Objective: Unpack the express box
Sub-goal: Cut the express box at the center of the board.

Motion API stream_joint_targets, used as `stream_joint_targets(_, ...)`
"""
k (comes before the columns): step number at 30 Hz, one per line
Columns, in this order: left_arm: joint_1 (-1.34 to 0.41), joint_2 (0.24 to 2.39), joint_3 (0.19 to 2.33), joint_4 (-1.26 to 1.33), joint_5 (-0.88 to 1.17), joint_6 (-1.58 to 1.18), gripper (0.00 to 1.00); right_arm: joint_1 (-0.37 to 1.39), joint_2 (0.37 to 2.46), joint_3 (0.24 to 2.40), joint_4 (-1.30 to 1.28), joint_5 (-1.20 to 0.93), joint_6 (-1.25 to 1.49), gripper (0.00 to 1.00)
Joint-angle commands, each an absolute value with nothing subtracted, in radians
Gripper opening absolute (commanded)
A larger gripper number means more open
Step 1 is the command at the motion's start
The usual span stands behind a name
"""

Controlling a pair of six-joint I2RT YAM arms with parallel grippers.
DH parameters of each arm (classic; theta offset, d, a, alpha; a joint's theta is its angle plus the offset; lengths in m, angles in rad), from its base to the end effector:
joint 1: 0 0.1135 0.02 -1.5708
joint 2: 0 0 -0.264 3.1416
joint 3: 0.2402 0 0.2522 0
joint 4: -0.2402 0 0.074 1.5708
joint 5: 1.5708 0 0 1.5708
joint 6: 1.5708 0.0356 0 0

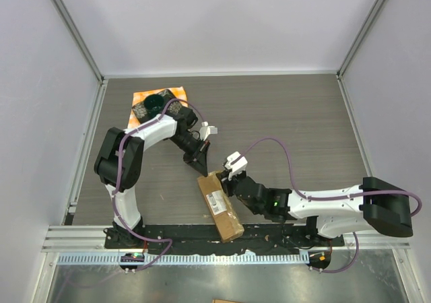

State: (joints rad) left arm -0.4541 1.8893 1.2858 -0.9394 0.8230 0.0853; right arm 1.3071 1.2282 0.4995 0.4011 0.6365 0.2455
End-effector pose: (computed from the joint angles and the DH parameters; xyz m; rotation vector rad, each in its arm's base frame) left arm 0.2951 -0.1731 0.1764 -0.7551 -2.6680 1.1967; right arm 0.0859 0.2370 0.2108 -0.5479 1.7774 0.4830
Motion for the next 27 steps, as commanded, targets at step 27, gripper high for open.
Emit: stream_joint_targets(27, -0.420, 1.948, 1.309, -0.842, 0.601, 0.184, 0.00, 1.394, 1.167, 0.511, 0.044, 0.535, 0.370, 0.01)
